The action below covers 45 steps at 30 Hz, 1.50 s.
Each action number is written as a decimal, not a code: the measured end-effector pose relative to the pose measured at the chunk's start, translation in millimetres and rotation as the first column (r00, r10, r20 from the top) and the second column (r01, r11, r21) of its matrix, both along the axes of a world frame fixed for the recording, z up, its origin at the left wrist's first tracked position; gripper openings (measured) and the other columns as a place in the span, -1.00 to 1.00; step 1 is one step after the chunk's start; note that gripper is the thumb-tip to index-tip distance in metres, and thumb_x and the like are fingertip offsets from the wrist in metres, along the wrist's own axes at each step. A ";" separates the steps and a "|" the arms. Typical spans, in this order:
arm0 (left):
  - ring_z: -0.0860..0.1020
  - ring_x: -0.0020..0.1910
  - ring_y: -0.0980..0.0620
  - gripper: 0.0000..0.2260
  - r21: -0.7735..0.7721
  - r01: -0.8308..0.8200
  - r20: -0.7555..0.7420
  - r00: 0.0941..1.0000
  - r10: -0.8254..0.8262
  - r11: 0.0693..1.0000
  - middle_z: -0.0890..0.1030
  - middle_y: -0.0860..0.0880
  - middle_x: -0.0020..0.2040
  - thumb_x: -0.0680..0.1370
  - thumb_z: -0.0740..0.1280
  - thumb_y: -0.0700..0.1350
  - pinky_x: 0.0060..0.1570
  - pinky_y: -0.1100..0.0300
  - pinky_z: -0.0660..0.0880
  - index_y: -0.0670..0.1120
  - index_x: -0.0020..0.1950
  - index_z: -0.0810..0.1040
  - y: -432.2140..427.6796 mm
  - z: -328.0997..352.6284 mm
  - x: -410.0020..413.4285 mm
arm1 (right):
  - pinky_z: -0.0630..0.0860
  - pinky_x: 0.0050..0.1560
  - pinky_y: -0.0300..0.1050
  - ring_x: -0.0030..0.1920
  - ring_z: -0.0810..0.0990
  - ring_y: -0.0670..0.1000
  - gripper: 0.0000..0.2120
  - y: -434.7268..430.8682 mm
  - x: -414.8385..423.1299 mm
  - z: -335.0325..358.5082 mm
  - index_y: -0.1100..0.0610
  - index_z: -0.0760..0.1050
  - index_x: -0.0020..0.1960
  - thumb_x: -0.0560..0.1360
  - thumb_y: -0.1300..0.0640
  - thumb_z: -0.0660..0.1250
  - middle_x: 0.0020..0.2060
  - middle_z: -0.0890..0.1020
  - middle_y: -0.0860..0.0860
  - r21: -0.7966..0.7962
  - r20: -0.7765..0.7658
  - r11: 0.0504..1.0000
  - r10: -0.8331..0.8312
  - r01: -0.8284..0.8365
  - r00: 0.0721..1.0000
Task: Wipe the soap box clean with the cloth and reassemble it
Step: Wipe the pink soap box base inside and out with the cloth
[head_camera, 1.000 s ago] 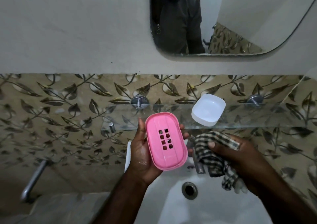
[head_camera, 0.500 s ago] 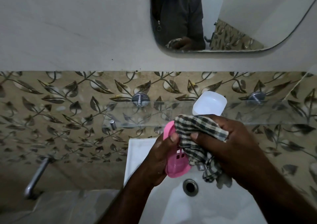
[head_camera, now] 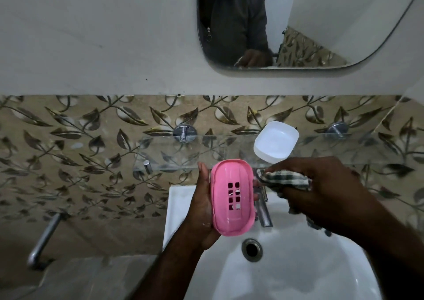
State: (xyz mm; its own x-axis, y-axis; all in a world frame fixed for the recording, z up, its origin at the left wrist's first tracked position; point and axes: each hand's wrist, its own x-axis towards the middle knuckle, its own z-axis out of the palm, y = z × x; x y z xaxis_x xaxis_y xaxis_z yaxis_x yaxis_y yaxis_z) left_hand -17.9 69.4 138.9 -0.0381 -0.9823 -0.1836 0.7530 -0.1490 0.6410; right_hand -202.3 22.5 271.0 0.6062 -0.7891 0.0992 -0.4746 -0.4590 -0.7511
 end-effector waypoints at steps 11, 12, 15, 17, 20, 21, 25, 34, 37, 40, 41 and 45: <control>0.65 -0.01 -0.16 -0.42 0.062 -0.081 -0.035 0.996 0.084 0.995 0.67 -0.20 0.06 0.44 0.13 0.30 0.05 -0.05 0.55 -0.10 0.07 0.70 -0.1 6.5 -14.5 | 0.62 -0.28 -0.07 -0.32 0.69 -0.03 -0.91 -3.4 32.3 -38.4 0.12 0.64 -0.18 0.49 0.16 0.44 -0.35 0.70 0.04 0.072 0.272 0.990 -0.137 0.122 0.953; 0.65 0.05 -0.17 -0.44 0.066 -0.099 -0.011 0.995 0.100 0.993 0.66 -0.20 0.10 0.44 0.14 0.28 0.09 -0.05 0.54 -0.09 0.10 0.69 -0.7 7.8 -15.9 | 0.60 -0.27 -0.13 -0.33 0.68 -0.08 -0.91 -1.8 37.5 -40.8 0.10 0.63 -0.19 0.49 0.14 0.44 -0.35 0.69 0.00 0.053 0.255 0.990 -0.143 0.134 0.956; 0.63 0.12 -0.15 -0.50 0.067 -0.162 -0.001 0.987 0.162 0.984 0.65 -0.22 0.14 0.50 0.15 0.21 0.10 0.01 0.56 -0.12 0.09 0.69 -2.6 13.8 -15.4 | 0.63 -0.14 -0.08 -0.25 0.69 -0.12 -0.96 6.9 52.8 -50.1 0.07 0.65 -0.09 0.51 0.14 0.42 -0.28 0.71 -0.05 0.080 0.261 0.993 -0.101 0.083 0.960; 0.67 0.03 -0.12 -0.49 0.062 -0.182 -0.004 0.983 0.183 0.981 0.67 -0.22 0.07 0.50 0.14 0.22 -0.06 0.10 0.62 -0.13 0.01 0.72 -4.0 15.0 -12.0 | 0.63 -0.04 -0.02 -0.15 0.69 -0.12 -0.89 15.5 60.7 -58.4 0.03 0.65 0.02 0.53 0.14 0.38 -0.19 0.72 -0.08 0.053 0.233 0.999 -0.026 0.014 0.972; 0.68 -0.01 -0.12 -0.44 0.093 -0.226 0.026 0.974 0.224 0.970 0.68 -0.23 0.04 0.49 0.14 0.27 -0.14 0.12 0.62 -0.14 -0.03 0.73 -5.0 11.1 -10.8 | 0.59 0.01 -0.02 -0.09 0.67 -0.09 -0.81 16.6 63.6 -62.0 0.02 0.64 0.08 0.51 0.11 0.32 -0.12 0.71 -0.08 -0.086 0.106 0.994 0.075 -0.066 0.991; 0.69 -0.04 -0.11 -0.41 0.117 -0.244 0.032 0.970 0.242 0.963 0.69 -0.23 0.01 0.50 0.12 0.29 -0.16 0.12 0.62 -0.16 -0.03 0.72 -4.9 8.5 -12.4 | 0.58 0.00 -0.06 -0.09 0.67 -0.09 -0.81 14.1 63.0 -60.9 0.02 0.64 0.08 0.51 0.13 0.33 -0.11 0.71 -0.07 -0.111 0.064 0.989 0.104 -0.097 0.993; 0.70 -0.14 -0.11 -0.33 0.201 -0.309 0.061 0.951 0.302 0.930 0.69 -0.25 -0.02 0.50 0.11 0.34 -0.25 0.13 0.61 -0.23 0.14 0.60 -6.5 1.4 -14.4 | 0.43 -0.22 -0.10 -0.28 0.56 -0.05 -0.77 9.1 61.6 -56.5 -0.09 0.44 -0.23 0.53 0.18 0.33 -0.33 0.57 -0.11 -0.213 -0.062 0.937 0.271 -0.278 0.961; 0.58 0.07 -0.25 -0.23 0.174 -0.363 -0.054 0.925 0.377 0.915 0.59 -0.36 0.11 0.44 0.16 0.38 0.17 -0.09 0.51 -0.28 0.26 0.52 -5.9 -1.3 -14.5 | 0.61 -0.12 0.00 -0.09 0.64 0.07 -0.73 30.9 51.9 -67.7 -0.02 0.57 0.14 0.45 0.09 0.33 -0.08 0.65 -0.03 -0.388 -0.174 0.868 0.260 -0.309 0.950; 0.50 0.16 -0.31 -0.22 0.202 -0.394 -0.060 0.909 0.412 0.897 0.55 -0.34 0.18 0.42 0.16 0.39 0.24 -0.17 0.39 -0.25 0.30 0.51 -6.9 -2.6 -12.3 | 0.58 -0.30 -0.15 -0.20 0.65 0.03 -0.69 36.5 45.9 -72.1 -0.05 0.57 0.05 0.33 0.15 0.46 -0.15 0.62 -0.07 -0.467 -0.335 0.807 0.216 -0.361 0.917; 0.53 0.03 -0.26 -0.23 0.175 -0.412 -0.082 0.899 0.430 0.894 0.57 -0.30 0.09 0.41 0.13 0.37 0.08 -0.08 0.45 -0.25 0.28 0.51 -11.7 -1.1 -8.1 | 0.47 -0.41 -0.21 -0.22 0.63 0.05 -0.69 33.4 38.2 -70.4 -0.04 0.57 -0.04 0.28 0.25 0.45 -0.18 0.60 -0.04 -0.462 -0.397 0.770 0.264 -0.440 0.879; 0.54 -0.02 -0.22 -0.23 0.168 -0.420 -0.072 0.897 0.436 0.892 0.57 -0.28 0.05 0.40 0.13 0.38 0.02 -0.04 0.48 -0.25 0.26 0.52 -13.6 1.2 -7.1 | 0.43 -0.39 -0.23 -0.21 0.62 0.05 -0.68 29.4 34.8 -69.5 -0.04 0.59 -0.06 0.25 0.26 0.45 -0.17 0.60 -0.03 -0.464 -0.417 0.748 0.289 -0.475 0.862; 0.59 -0.13 -0.19 -0.28 0.155 -0.428 -0.050 0.897 0.440 0.890 0.63 -0.26 -0.09 0.42 0.11 0.41 -0.01 -0.02 0.50 -0.20 -0.01 0.69 -18.9 4.4 -2.0 | 0.58 -0.28 -0.15 -0.09 0.64 0.09 -0.80 12.4 25.8 -65.5 -0.04 0.61 0.00 0.40 0.17 0.41 -0.03 0.63 0.02 -0.533 -0.355 0.717 0.291 -0.448 0.888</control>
State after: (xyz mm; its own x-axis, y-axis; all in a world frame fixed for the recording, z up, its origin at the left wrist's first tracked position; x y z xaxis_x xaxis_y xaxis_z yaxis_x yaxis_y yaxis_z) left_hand -19.8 50.5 143.4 0.3655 -0.8697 -0.3318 0.8114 0.1230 0.5714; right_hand -176.6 34.9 205.6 0.9022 -0.3265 0.2819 -0.2902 -0.9429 -0.1634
